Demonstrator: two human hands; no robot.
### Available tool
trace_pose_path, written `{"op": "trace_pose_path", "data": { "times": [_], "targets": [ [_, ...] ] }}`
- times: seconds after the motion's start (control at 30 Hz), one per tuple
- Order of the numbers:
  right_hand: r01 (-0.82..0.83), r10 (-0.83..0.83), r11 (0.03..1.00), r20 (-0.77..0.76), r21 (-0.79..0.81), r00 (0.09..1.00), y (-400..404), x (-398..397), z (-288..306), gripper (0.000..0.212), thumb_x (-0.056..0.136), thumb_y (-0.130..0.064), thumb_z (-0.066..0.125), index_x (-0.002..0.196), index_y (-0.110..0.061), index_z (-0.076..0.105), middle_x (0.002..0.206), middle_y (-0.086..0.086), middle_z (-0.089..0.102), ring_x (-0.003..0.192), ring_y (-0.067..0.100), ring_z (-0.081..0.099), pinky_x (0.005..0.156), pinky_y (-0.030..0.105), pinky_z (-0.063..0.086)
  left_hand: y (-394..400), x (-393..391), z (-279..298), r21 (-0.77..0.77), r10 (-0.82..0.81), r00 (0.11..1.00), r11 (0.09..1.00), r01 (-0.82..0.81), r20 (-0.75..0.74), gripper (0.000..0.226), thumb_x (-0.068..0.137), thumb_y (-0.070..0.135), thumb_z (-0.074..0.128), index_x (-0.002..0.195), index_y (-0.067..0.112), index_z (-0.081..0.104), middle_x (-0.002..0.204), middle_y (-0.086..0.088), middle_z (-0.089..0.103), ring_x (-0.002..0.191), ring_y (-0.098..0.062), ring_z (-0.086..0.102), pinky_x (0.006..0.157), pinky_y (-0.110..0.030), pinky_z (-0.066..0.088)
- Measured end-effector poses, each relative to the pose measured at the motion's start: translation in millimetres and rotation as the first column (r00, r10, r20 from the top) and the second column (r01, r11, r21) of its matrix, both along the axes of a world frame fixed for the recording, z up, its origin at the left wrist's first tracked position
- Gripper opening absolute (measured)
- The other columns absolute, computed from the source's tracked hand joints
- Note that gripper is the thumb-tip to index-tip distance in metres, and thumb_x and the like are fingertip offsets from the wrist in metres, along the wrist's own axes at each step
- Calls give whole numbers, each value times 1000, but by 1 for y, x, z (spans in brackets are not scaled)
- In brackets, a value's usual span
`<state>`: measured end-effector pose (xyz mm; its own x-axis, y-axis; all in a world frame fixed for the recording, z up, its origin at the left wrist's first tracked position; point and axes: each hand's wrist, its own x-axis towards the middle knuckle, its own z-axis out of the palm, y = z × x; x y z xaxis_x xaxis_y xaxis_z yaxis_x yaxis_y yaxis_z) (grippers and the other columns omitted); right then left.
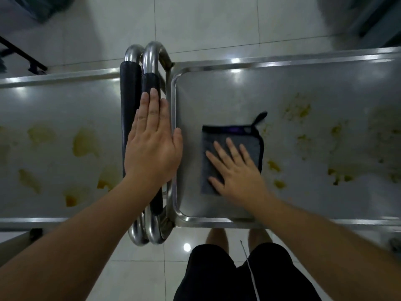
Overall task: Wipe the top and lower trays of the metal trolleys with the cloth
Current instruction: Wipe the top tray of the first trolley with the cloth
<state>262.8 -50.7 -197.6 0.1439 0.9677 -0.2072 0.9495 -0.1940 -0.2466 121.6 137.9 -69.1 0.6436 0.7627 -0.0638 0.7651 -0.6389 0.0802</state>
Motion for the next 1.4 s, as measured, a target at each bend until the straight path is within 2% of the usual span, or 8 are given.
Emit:
{"op": "trace_pose_path", "data": {
  "times": [0.17,0.3,0.4,0.57,0.7,0.87,1.13,1.4],
  "targets": [
    [-9,10,997,6,-79,1000,-137,-18,5,68,104,-61,33,165,-32,20,174,-4,11,160,28,9,126,56,16,1,-1,-3,18,-2,1000,1000,2,2,69,111,46,23,168,9,8,177,-7,-6,162,-15,-15,126,-25,-17],
    [-25,31,984,29,-175,999,-165,1,10,67,105,-62,29,165,-34,18,174,-6,10,160,27,10,128,52,8,2,-2,-6,3,-6,1000,1000,6,-8,71,111,48,21,168,9,5,177,-6,-9,162,-16,-16,130,-32,-11],
    [15,-12,993,29,-113,999,-128,33,5,66,105,-60,34,164,-34,22,173,-4,14,159,29,12,127,55,14,0,-3,-7,-7,1,1000,1000,-1,-19,72,111,48,21,168,9,5,177,-7,-9,162,-17,-16,132,-41,0],
    [58,-52,997,120,-47,991,-2,113,3,66,105,-60,33,164,-31,26,172,0,17,159,30,12,127,52,11,-2,-1,-3,-14,3,999,1000,-4,-45,71,111,48,23,168,8,8,177,-9,-8,162,-18,-16,132,-41,-2],
    [79,-73,994,73,-82,995,95,175,13,72,102,-69,12,165,-35,8,174,-4,2,160,25,-4,128,49,-1,-2,-2,-2,3,5,999,1000,-5,-44,69,112,44,30,168,7,11,177,-10,-6,162,-19,-14,132,-39,-3],
    [103,-96,991,87,-88,992,123,191,17,73,103,-68,11,166,-33,2,174,-2,-7,159,26,-12,128,49,-4,-2,2,-2,21,26,996,999,-24,-85,73,111,49,22,168,6,8,177,-10,-6,162,-19,-13,132,-38,-5],
    [55,-50,997,94,-54,994,-5,114,11,70,104,-59,30,165,-25,21,173,4,12,160,32,4,127,53,9,-2,1,2,-8,20,997,1000,-21,-80,72,111,51,14,168,8,4,177,-7,-10,161,-16,-16,132,-40,-3],
    [34,-30,994,40,-99,999,-180,49,-1,71,103,-60,39,165,-31,20,173,-3,13,159,29,11,124,56,20,0,-2,-2,-28,10,997,1000,-12,-74,72,112,53,12,168,9,5,177,-6,-12,161,-14,-19,132,-43,0]
  ]
}}
